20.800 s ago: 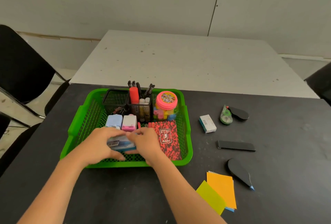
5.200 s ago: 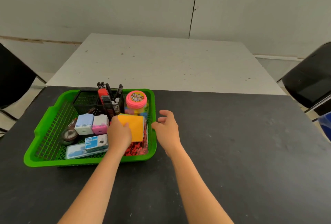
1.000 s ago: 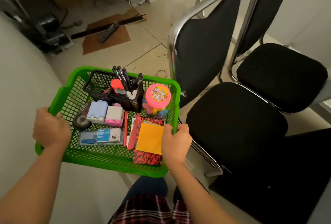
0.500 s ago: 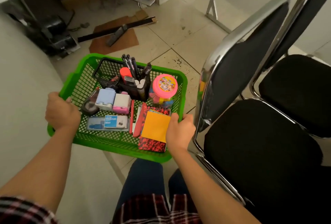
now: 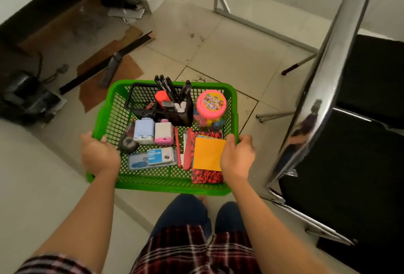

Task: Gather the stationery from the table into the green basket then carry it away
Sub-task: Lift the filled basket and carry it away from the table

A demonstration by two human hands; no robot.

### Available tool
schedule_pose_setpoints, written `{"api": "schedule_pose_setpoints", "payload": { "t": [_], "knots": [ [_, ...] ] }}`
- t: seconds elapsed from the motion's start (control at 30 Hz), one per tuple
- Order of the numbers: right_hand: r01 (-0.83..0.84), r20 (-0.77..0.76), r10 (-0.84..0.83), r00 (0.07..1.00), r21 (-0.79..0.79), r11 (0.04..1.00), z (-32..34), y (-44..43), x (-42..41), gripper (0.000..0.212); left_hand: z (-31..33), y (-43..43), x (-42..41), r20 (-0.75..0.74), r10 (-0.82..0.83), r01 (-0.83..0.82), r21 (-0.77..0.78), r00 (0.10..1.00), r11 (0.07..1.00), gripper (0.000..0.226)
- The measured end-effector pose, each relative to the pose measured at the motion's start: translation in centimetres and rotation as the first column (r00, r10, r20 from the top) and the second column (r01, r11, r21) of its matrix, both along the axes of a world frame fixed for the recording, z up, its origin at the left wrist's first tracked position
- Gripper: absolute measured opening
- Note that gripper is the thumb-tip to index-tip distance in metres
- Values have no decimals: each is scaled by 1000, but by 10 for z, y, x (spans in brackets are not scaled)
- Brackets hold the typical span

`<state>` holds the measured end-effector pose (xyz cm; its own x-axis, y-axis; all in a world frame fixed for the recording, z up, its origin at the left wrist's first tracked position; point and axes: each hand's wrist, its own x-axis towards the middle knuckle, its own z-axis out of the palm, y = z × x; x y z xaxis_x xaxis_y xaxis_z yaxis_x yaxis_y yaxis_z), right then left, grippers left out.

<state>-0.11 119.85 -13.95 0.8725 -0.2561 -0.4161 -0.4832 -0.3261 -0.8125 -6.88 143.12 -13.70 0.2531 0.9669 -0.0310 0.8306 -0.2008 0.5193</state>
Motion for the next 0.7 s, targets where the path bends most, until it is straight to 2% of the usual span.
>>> {"api": "schedule_pose_setpoints", "payload": {
  "t": [0.33, 0.7],
  "knots": [
    [178, 86, -173, 981, -59, 982, -14, 8, 84, 14, -17, 14, 109, 53, -174, 175, -4, 983, 985, 29],
    [434, 114, -419, 901, -205, 877, -48, 3, 199, 17, -64, 15, 283, -2, -323, 322, -86, 946, 943, 27]
  ]
}}
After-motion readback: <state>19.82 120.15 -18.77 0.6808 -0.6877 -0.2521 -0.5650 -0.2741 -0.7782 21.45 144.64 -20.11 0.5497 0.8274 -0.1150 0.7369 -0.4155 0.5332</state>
